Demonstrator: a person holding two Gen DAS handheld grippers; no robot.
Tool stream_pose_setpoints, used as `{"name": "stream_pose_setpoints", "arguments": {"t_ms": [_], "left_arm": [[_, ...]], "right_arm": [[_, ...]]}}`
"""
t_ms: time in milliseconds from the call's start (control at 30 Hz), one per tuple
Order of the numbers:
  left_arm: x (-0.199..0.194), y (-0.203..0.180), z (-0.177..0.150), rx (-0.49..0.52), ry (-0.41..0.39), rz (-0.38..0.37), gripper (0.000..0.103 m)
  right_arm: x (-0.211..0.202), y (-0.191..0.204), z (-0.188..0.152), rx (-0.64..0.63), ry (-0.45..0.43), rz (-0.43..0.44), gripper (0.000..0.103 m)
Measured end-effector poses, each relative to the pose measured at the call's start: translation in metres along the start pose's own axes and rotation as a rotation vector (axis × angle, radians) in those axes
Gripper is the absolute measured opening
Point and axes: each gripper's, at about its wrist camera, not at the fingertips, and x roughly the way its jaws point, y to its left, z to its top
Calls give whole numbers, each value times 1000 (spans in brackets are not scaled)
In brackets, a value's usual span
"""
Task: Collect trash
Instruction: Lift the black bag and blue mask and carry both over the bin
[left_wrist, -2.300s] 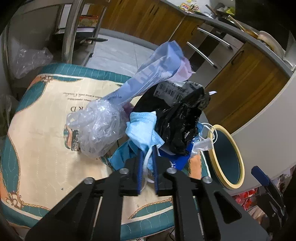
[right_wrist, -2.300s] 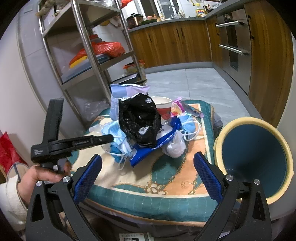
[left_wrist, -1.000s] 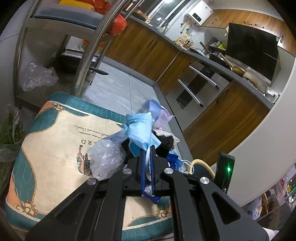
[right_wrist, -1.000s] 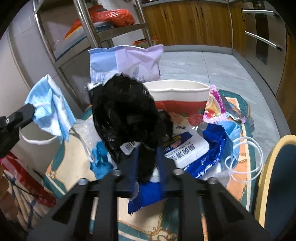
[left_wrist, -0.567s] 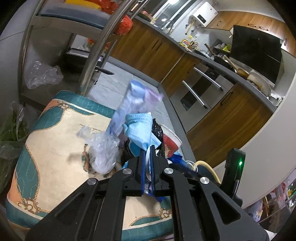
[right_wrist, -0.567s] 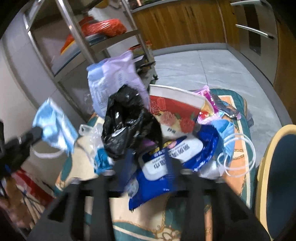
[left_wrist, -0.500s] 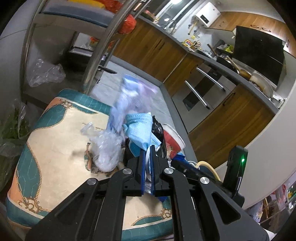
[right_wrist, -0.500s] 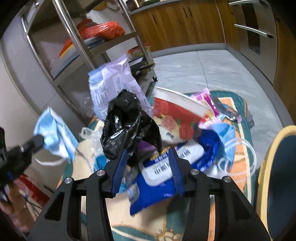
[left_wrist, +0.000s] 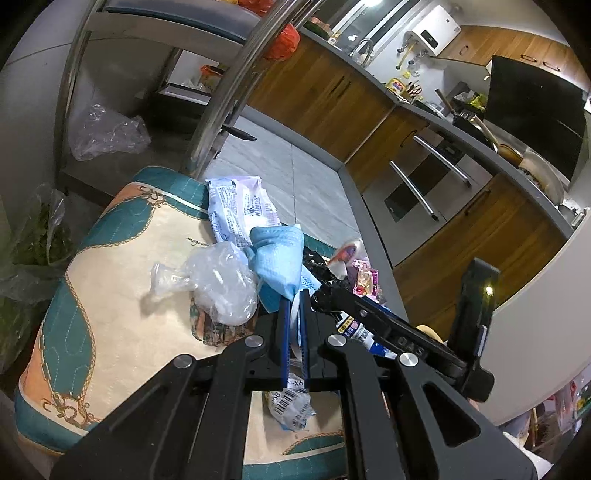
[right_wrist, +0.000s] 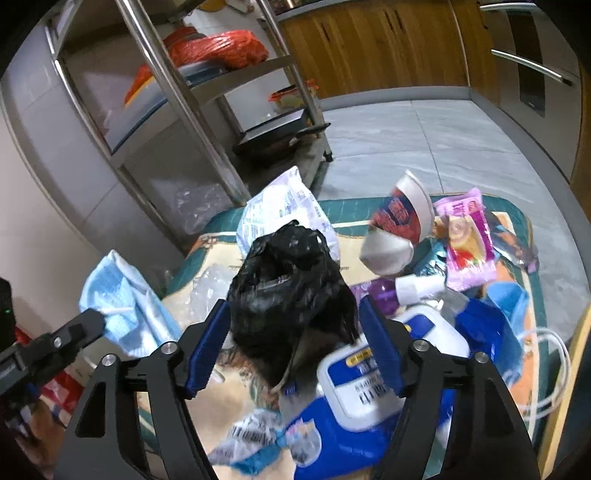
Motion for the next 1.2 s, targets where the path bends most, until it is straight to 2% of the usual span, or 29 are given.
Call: {"name": "stream_pose_setpoints", "arguments": {"t_ms": [200, 267, 300, 367, 500, 600, 867, 1200], "left_arm": [[4, 0, 0, 6, 1, 6, 4], [4, 0, 0, 5, 1, 6, 4], [4, -1, 0, 5, 1, 6, 4], [4, -2, 1, 6, 0, 5, 4], [4, -3, 1, 6, -7, 1, 4], [1, -5, 1, 8, -18, -5, 4], [-11, -15, 2, 35, -69, -38, 4], [-23, -33, 3, 78, -120, -109, 4]], "right_arm": [[18, 4, 2, -20, 37, 20, 73], [21, 6, 0, -28, 50, 40, 59], [23, 8, 1, -32, 53, 40, 55], [24, 10, -2, -42, 59, 45, 35], [19, 10, -5, -40, 43, 43, 14], [8, 7, -4, -26, 10, 53, 11], [-42, 5, 8, 6, -98, 82, 11], [-133, -10, 3, 5, -232, 77, 9]]}}
